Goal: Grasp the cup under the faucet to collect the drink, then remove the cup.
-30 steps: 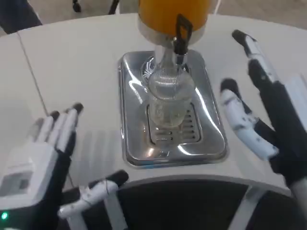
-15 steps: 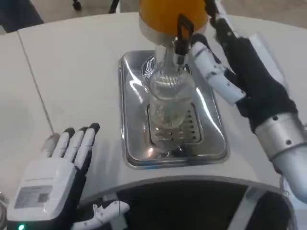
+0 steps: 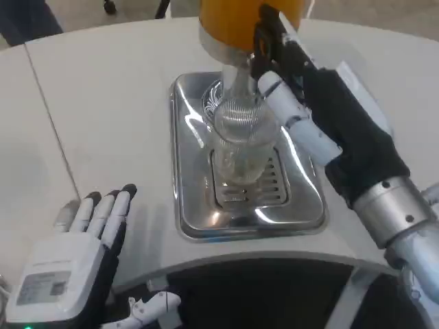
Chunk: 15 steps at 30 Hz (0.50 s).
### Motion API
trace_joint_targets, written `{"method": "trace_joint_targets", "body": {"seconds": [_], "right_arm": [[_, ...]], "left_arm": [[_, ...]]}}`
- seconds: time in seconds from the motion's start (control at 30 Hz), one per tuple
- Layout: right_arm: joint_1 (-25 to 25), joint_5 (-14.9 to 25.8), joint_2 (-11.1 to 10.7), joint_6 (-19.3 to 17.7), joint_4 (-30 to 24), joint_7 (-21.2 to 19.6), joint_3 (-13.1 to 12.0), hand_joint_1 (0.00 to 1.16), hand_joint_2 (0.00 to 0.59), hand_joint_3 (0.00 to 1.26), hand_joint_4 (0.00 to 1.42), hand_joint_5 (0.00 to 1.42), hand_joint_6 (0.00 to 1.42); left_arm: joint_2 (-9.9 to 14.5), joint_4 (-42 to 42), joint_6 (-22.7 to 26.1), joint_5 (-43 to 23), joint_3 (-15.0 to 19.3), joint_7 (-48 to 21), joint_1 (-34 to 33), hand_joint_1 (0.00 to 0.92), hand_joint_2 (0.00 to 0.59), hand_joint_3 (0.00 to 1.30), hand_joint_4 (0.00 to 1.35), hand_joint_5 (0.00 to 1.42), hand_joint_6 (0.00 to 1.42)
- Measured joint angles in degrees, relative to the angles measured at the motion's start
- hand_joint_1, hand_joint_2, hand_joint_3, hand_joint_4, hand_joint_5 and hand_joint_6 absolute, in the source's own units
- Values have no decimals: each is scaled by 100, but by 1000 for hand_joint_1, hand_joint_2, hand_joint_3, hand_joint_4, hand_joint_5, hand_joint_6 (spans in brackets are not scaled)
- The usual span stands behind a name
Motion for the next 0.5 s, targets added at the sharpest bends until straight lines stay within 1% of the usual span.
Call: {"method": "trace_joint_targets", "body": {"seconds": [0.23, 0.37, 0.5], "right_arm": [[22, 189, -158, -5, 17, -51, -18, 171, 586, 0, 0, 0, 1], [-31, 231, -173, -1, 76, -71, -13, 167, 586, 0, 0, 0, 1], [-145, 296, -219, 104, 112, -70, 0, 163, 586, 0, 0, 0, 1]], "left_arm": [[0, 4, 0, -4, 0, 39, -14, 0, 118, 0, 0, 0, 0], [0, 26, 0, -13, 0, 63, -44, 0, 118, 0, 0, 0, 0], [0, 53, -6, -19, -1, 70, -62, 0, 118, 0, 0, 0, 0]]}}
